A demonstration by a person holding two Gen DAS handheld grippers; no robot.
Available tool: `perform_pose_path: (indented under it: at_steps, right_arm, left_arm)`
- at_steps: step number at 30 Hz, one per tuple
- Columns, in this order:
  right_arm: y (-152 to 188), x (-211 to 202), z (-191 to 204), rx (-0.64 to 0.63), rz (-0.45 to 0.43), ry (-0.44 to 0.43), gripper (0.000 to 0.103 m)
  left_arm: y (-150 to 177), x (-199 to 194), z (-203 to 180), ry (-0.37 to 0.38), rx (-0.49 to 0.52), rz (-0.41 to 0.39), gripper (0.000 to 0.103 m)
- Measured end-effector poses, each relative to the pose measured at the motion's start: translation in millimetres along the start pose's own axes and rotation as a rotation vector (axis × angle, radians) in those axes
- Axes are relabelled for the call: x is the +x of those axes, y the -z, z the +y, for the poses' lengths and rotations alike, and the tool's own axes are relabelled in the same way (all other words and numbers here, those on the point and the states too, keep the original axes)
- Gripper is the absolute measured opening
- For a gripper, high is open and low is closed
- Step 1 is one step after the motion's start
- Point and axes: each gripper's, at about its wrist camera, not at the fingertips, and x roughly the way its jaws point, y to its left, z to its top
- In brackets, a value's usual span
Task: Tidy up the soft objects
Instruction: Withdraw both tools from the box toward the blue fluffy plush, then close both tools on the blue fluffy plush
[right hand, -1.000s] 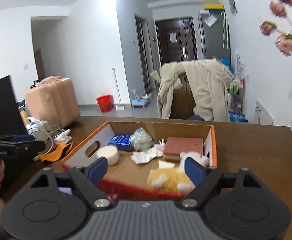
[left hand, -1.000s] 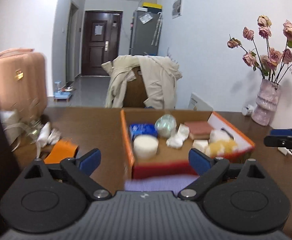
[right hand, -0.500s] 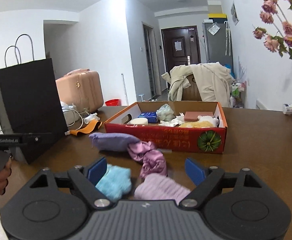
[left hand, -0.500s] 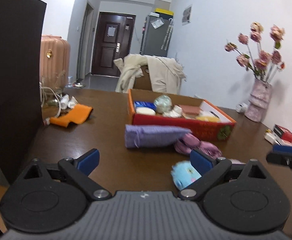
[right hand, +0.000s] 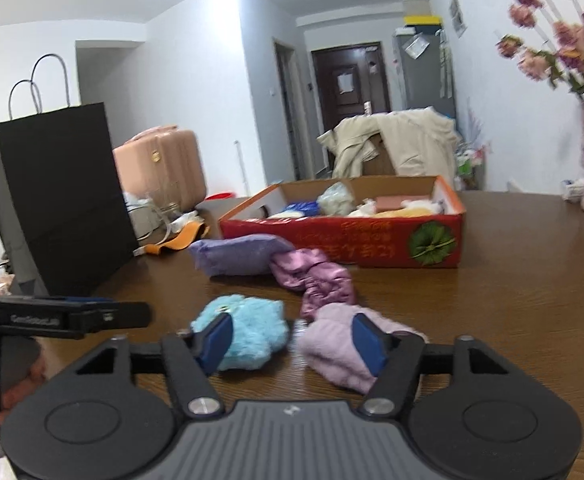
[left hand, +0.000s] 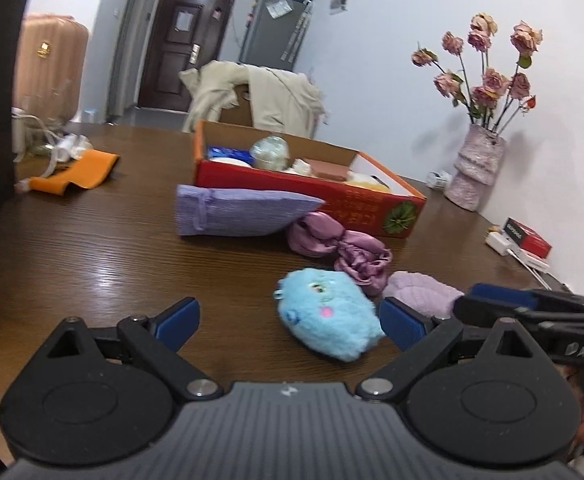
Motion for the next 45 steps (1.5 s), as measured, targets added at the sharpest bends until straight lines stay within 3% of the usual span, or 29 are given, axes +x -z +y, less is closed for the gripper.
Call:
perform_pose_path:
  at_steps: [2,4,7,10,13,20,22,25,32,40,45]
  right_arm:
    - [0.1,12.7,1.8,0.007,0.022,-0.015,0.055]
    - [0.7,26.0,3.2,0.012,0.044,-0.027,0.051]
    - [0.1,47.8,0.9,0.016,0.085,-0.022,0.046]
    - [-7.8,61.8,-3.5,0.04,0.088,0.008,0.043]
    - [-18.1,70.4,0.4,0.045,0.074,-0.061,0.043]
    - [-16.5,108.7,25.1,-0.001,0.167,-0.133,0.043]
    - [-13.4,114.4,27.6,0.005,0.187,-0.133,0.043]
    - [-10.6,118.7,23.3,0.043,0.205,-0.14,0.042]
    - [-3.6,122.6,10.8,0.136,0.222,-0.174,0.039]
    - [-6.8,96.6,19.2,0.108,0.164,-0.163,0.038]
    - [-23.8,75.1,16.9,0.097,0.107,-0.152,0.038]
  left_arm:
    - [0.2,13.5,-1.1,0.014,-0.005,0.01,0.095]
    - [1.5,30.9,-1.2,-0.01,-0.01,0.04,0.079]
    - [1.1,47.3,6.3,0.012,-0.035,0.084,0.062]
    - [-3.9,45.7,20.9,-0.04,-0.064,0.061,0.061]
    - [-10.0,40.7,41.6,-0.089,-0.1,0.044,0.061]
    - [-10.9,43.3,46.9,0.083,-0.148,0.072,0.06]
    - [-10.2,53.7,45.7,0.11,-0.156,0.102,0.045]
    - [-5.6,62.5,49.2,0.157,-0.19,0.117,0.034]
    - [-4.6,65.0,53.7,0.181,-0.224,0.12,0.033]
    - [-5.7,39.8,35.6,0.203,-0.176,0.056,0.033]
    - [-49.3,27.5,8.8,0.195,-0.076,-0.05,0.033]
